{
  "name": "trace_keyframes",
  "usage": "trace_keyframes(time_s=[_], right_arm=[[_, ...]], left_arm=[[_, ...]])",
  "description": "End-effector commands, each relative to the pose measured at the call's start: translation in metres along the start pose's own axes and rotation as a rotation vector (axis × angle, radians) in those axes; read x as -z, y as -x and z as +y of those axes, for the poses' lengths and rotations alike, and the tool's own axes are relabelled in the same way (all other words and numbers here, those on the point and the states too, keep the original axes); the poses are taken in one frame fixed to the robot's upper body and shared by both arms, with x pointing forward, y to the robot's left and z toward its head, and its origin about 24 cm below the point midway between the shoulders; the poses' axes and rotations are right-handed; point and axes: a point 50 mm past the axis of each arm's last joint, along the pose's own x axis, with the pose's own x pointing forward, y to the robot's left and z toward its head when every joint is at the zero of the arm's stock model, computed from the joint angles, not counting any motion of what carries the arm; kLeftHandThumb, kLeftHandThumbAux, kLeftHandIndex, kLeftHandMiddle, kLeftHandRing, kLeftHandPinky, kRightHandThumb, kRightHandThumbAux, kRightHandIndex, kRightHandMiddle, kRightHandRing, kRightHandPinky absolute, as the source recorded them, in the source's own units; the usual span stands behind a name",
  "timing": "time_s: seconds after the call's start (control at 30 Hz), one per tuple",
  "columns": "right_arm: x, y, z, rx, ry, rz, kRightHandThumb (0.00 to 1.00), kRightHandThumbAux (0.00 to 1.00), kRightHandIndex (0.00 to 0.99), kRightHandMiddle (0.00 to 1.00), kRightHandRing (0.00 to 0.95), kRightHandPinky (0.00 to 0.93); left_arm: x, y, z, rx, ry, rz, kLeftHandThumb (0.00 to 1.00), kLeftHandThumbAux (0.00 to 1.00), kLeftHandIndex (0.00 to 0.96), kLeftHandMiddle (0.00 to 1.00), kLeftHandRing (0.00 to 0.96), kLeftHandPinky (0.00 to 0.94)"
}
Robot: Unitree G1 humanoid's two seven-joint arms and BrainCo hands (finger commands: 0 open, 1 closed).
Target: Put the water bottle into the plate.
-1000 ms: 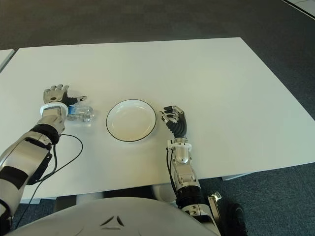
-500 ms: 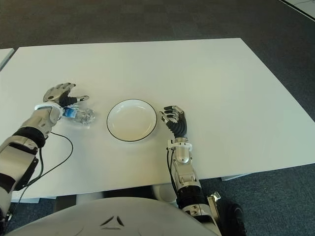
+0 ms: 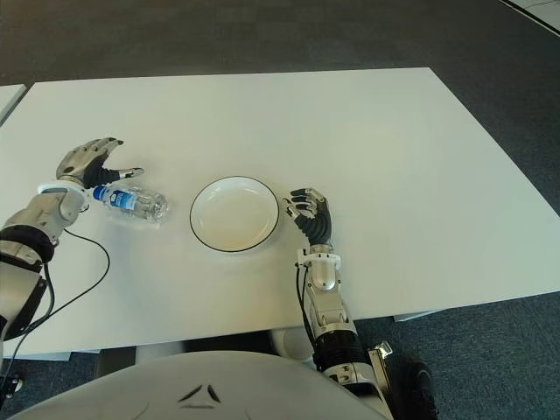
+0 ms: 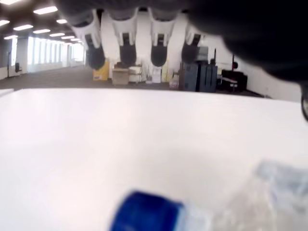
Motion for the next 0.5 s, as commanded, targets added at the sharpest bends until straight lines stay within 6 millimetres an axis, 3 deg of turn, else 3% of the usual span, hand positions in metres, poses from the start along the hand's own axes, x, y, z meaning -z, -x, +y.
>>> trace_keyframes(time_s=[0.03,0.2,0.5], right_arm=[[0.004,0.002,0.002,-0.002,0.005,0.023,0.702,0.737,0.417,0.406,0.387,0.393],[0.004,0.002,0.001,-0.005,0.004,0.022,0.703,0.737,0.417,0.406,0.39,0.403],[0.004,0.003,0.002,-0.01,-0.001,0.021,0.705,0.737,0.417,0.413,0.393,0.393]], left_arm=[[0.006,-0.001,0.01,-0.088,0.057,0.034,0.426,0.431,0.0,0.0,0.0,0.0],[0.006,-0.004,0.025,-0.169,0.092,0.01,0.202,0.533,0.0,0.0,0.0,0.0],[0.01,0.001,0.041,-0.248,0.103,-0.05,0.103,0.609,0.0,0.0,0.0,0.0]])
